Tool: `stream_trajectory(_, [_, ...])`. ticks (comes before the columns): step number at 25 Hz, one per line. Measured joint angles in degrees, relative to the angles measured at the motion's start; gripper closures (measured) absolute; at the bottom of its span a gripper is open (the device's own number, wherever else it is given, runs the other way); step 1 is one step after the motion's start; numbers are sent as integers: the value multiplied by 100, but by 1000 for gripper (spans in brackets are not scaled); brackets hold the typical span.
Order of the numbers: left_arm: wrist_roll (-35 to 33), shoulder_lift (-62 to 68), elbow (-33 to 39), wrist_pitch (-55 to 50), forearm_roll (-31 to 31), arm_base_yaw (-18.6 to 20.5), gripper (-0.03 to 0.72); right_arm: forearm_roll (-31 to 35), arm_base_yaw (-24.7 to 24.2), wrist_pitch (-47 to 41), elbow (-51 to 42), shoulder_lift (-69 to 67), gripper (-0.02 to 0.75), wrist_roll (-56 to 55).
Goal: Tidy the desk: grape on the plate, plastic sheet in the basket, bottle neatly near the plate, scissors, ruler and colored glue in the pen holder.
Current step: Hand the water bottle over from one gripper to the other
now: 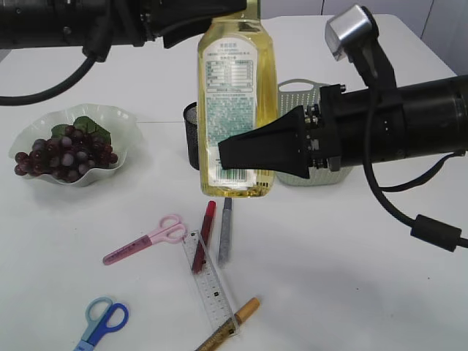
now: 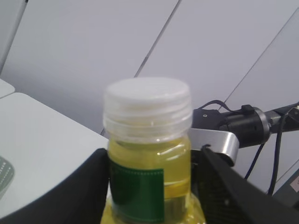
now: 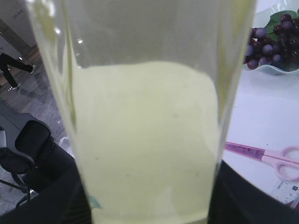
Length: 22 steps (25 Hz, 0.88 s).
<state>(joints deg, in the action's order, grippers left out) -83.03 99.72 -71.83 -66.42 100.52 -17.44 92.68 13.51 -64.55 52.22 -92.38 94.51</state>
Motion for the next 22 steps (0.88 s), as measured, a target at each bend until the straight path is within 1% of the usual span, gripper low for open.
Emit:
stream_trajectory(6, [-21, 3, 0, 0, 0, -41, 250, -40, 9, 0, 0, 0, 332, 0])
stream_trajectory(12, [-119, 3, 0, 0, 0, -180, 251, -54, 176, 0, 0, 0, 332, 0])
stream_trajectory(18, [-156, 3, 0, -13, 16, -243, 254, -94, 204, 0, 0, 0, 332, 0])
stream_trajectory(20, [-166, 3, 0, 11, 26, -270, 271, -116, 204, -15, 0, 0, 332, 0])
stream_trajectory(22, [-166, 3, 0, 21, 26, -284, 308, -113, 204, -46, 0, 0, 332, 9])
